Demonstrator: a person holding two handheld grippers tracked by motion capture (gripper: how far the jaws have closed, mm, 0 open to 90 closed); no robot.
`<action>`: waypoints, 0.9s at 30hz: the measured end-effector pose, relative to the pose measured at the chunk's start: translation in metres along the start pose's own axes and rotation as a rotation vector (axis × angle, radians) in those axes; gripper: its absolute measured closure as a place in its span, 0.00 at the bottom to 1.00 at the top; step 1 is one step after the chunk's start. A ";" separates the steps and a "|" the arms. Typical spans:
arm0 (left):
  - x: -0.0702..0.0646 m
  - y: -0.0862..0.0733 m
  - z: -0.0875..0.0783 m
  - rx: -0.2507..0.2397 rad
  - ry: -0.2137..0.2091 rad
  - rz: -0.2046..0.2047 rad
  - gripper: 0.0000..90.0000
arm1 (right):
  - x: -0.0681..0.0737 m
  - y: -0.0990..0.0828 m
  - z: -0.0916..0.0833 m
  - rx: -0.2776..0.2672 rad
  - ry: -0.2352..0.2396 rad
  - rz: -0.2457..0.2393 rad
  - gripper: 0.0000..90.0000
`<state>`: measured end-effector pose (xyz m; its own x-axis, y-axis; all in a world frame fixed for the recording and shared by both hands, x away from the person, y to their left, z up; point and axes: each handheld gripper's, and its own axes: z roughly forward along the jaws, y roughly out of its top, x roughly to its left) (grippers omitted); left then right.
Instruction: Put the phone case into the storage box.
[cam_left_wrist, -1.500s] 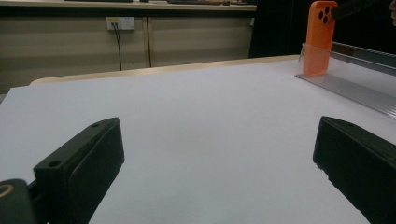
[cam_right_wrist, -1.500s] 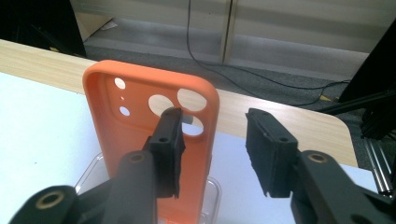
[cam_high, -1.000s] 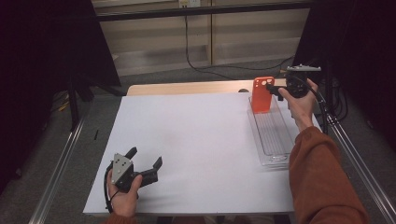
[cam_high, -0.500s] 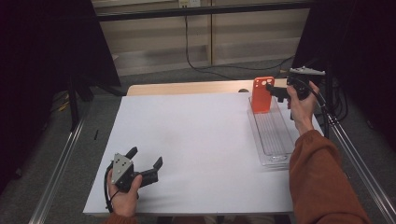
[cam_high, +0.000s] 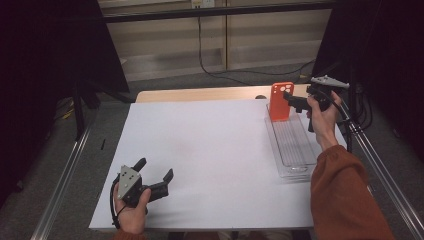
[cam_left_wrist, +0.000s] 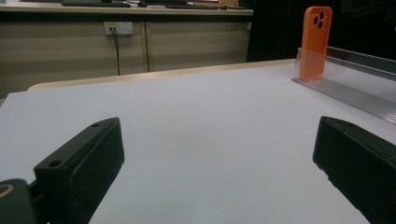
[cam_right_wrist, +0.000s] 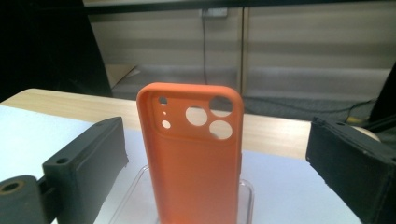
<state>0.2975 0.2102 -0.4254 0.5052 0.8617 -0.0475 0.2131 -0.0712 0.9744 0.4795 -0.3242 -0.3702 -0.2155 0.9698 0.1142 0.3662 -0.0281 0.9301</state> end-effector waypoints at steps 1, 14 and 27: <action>0.000 0.000 -0.001 0.000 0.001 -0.001 0.02 | 0.001 -0.001 -0.001 -0.012 -0.010 -0.006 0.05; 0.000 0.001 -0.002 -0.017 0.017 -0.007 0.02 | 0.006 -0.005 -0.027 -0.073 -0.003 -0.005 0.03; 0.000 0.002 -0.005 -0.033 0.013 -0.012 0.02 | 0.015 -0.011 -0.053 -0.126 0.013 -0.051 0.02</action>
<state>0.2939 0.2129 -0.4219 0.4918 0.8689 -0.0567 0.1914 -0.0443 0.9805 0.4239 -0.3220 -0.3602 -0.2434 0.9675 0.0692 0.2379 -0.0096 0.9713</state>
